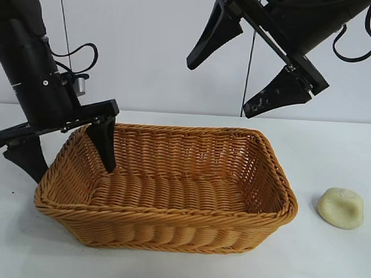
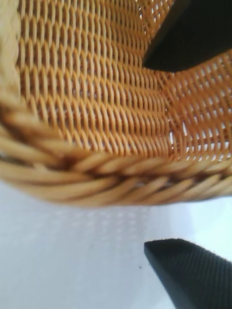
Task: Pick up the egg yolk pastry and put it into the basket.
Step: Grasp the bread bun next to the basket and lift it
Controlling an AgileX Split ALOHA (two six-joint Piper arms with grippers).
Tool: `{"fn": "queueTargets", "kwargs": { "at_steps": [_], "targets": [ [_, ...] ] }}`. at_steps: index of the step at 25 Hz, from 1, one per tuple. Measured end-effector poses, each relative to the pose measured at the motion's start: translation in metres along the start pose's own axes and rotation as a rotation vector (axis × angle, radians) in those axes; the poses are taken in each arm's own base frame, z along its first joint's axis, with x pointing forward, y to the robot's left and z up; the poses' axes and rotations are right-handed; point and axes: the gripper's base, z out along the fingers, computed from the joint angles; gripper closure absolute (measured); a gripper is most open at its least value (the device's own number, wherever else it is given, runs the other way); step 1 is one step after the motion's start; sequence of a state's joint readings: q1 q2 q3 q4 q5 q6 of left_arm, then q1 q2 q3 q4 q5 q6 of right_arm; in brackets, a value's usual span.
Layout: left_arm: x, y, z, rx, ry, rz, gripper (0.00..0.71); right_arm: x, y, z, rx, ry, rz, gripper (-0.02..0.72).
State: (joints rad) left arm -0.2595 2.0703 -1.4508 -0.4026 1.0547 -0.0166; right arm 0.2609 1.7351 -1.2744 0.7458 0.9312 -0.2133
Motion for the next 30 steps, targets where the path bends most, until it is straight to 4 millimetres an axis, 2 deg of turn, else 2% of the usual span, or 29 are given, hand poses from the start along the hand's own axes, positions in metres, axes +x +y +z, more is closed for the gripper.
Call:
{"fn": "queueTargets", "kwargs": {
  "at_steps": [4,8,10,17,21,25,30],
  "targets": [
    [-0.002,-0.008,-0.037,-0.061,-0.050,0.083,0.016,0.000,0.000,0.000,0.000,0.000,0.000,0.010],
    [-0.007,-0.004,-0.065,-0.131,-0.115,0.107,0.014,0.000,0.000,0.000,0.000,0.000,0.000,0.010],
    [-0.010,0.008,-0.073,-0.164,-0.129,0.092,0.014,0.000,0.000,0.000,0.000,0.000,0.000,0.010],
    [-0.013,0.070,-0.094,-0.283,-0.123,-0.011,0.014,0.000,0.000,0.000,0.001,0.000,-0.001,0.010],
    [-0.013,0.083,-0.098,-0.288,-0.127,-0.044,0.014,0.000,0.000,0.000,0.001,0.000,-0.001,0.010],
    [0.003,0.081,-0.103,-0.289,-0.118,-0.034,0.014,0.000,0.000,0.000,0.001,0.000,0.000,0.010],
    [0.043,0.077,-0.114,-0.290,-0.104,-0.023,0.014,0.000,0.000,0.000,0.001,0.000,0.001,0.010]
  ]
}}
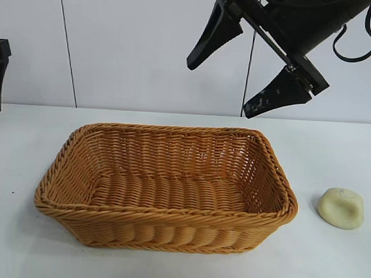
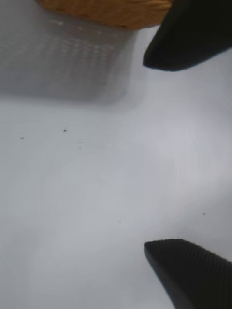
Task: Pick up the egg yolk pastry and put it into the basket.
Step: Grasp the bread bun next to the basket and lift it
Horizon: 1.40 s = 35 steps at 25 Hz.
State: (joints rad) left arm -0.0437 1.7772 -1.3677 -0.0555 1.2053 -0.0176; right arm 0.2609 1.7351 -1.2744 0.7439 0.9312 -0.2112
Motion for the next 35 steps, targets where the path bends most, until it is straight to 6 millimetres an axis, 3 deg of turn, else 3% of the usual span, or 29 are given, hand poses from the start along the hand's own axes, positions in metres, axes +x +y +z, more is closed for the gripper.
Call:
{"fn": "queueTargets", "kwargs": {
  "at_steps": [10,14,19,20,27,35],
  "targets": [
    [0.124,0.001,-0.064,0.005,-0.179,0.026,0.014,0.000,0.000,0.000,0.000,0.000,0.000,0.010],
    [0.177,0.003,-0.073,0.008,-0.271,0.031,0.014,0.000,0.000,0.000,0.000,0.000,0.000,0.010],
    [0.234,0.006,-0.061,0.011,-0.412,0.035,0.014,0.000,0.000,0.000,0.000,0.000,0.000,0.010],
    [0.234,0.006,-0.061,0.011,-0.412,0.035,0.014,0.000,0.000,0.000,0.000,0.000,0.000,0.010],
    [0.287,0.009,-0.041,0.018,-0.657,0.043,0.014,0.000,0.000,0.000,0.000,0.000,0.000,0.010],
    [0.322,0.010,-0.049,0.023,-0.886,0.059,0.014,0.001,-0.002,0.000,0.021,0.009,-0.016,0.010]
  ]
}}
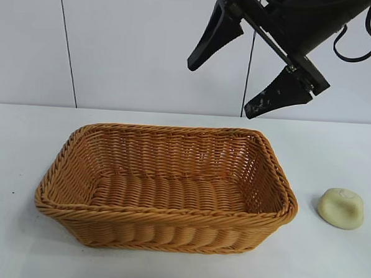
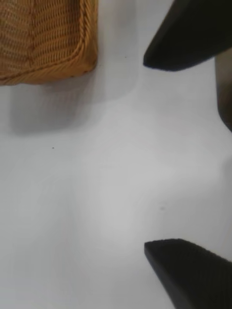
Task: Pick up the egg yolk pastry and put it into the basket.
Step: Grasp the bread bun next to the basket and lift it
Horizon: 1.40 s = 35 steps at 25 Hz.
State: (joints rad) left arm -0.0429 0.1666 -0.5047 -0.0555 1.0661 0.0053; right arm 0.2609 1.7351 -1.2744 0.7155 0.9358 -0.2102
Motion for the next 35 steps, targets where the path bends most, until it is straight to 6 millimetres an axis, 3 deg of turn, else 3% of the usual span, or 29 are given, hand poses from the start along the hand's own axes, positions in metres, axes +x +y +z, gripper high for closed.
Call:
{"fn": "queueTargets", "kwargs": {
  "at_steps": [7,12,18,26,29,35],
  "targets": [
    [0.014,-0.001,-0.021,0.004,-0.166,0.008,0.014,0.005,-0.009,-0.001,0.095,0.053,-0.025,0.010],
    [0.015,-0.001,-0.022,0.002,-0.172,0.009,0.014,0.004,-0.018,-0.007,0.237,0.087,-0.047,0.010],
    [0.015,0.000,-0.022,-0.001,-0.173,0.010,0.014,0.001,-0.050,-0.027,0.537,0.105,-0.010,0.010],
    [0.015,0.000,-0.022,-0.001,-0.173,0.010,0.014,-0.005,-0.094,-0.056,0.588,0.062,0.119,0.010],
    [0.015,0.000,-0.022,-0.001,-0.173,0.010,0.014,-0.007,-0.106,-0.050,0.590,0.079,0.144,0.010],
    [0.015,0.000,-0.022,-0.001,-0.173,0.010,0.014,-0.009,-0.141,-0.004,0.594,0.189,0.190,0.010]
  ]
}}
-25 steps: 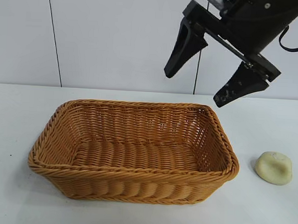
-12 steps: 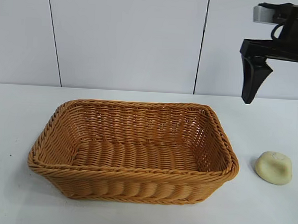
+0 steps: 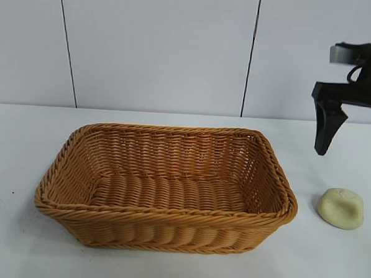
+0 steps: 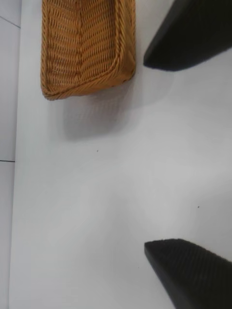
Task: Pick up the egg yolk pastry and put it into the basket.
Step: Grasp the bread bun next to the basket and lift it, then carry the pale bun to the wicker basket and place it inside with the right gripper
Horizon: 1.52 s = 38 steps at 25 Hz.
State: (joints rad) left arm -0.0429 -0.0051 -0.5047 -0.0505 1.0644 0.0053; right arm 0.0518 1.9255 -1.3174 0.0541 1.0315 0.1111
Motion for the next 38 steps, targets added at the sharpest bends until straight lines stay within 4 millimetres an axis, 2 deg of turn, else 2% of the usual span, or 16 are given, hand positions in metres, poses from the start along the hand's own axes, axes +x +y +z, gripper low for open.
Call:
{"fn": "queueTargets", "kwargs": {
  "at_steps": [6,10,12,16,17,18,20,28,31,34,38],
  "targets": [
    [0.000,0.000,0.000,0.000,0.000,0.000,0.014,-0.005,-0.002,0.054,0.017,0.123,0.014,0.010],
    [0.000,0.000,0.000,0.000,0.000,0.000,0.014,-0.005,-0.003,0.072,0.024,0.170,0.022,0.023],
    [0.000,0.000,0.000,0.000,0.000,0.000,0.014,-0.005,-0.003,0.073,0.025,0.172,0.026,0.146],
    [0.000,0.000,0.000,0.000,0.000,0.000,0.014,-0.005,-0.003,0.072,0.025,0.171,0.028,0.505],
    [0.000,0.000,0.000,0.000,0.000,0.000,0.014,-0.005,-0.003,0.070,0.024,0.166,0.028,0.557],
    [0.000,0.000,0.000,0.000,0.000,0.000,0.014,-0.005,-0.002,0.066,0.022,0.156,0.027,0.596],
    [0.000,0.000,0.000,0.000,0.000,0.000,0.014,-0.007,-0.001,0.052,0.017,0.120,0.023,0.630],
    [0.000,0.000,0.000,0.000,0.000,0.000,0.014,-0.013,0.004,-0.040,-0.010,-0.041,0.003,0.643],
    [0.000,0.000,0.000,0.000,0.000,0.000,0.014,-0.012,0.006,-0.065,-0.017,-0.092,-0.008,0.643],
    [0.000,0.000,0.000,0.000,0.000,0.000,0.014,-0.011,0.017,-0.076,-0.017,-0.106,-0.046,0.643],
    [0.000,0.000,0.000,0.000,0.000,0.000,0.014,-0.004,0.051,-0.079,-0.028,-0.111,-0.145,0.643]
  ]
}}
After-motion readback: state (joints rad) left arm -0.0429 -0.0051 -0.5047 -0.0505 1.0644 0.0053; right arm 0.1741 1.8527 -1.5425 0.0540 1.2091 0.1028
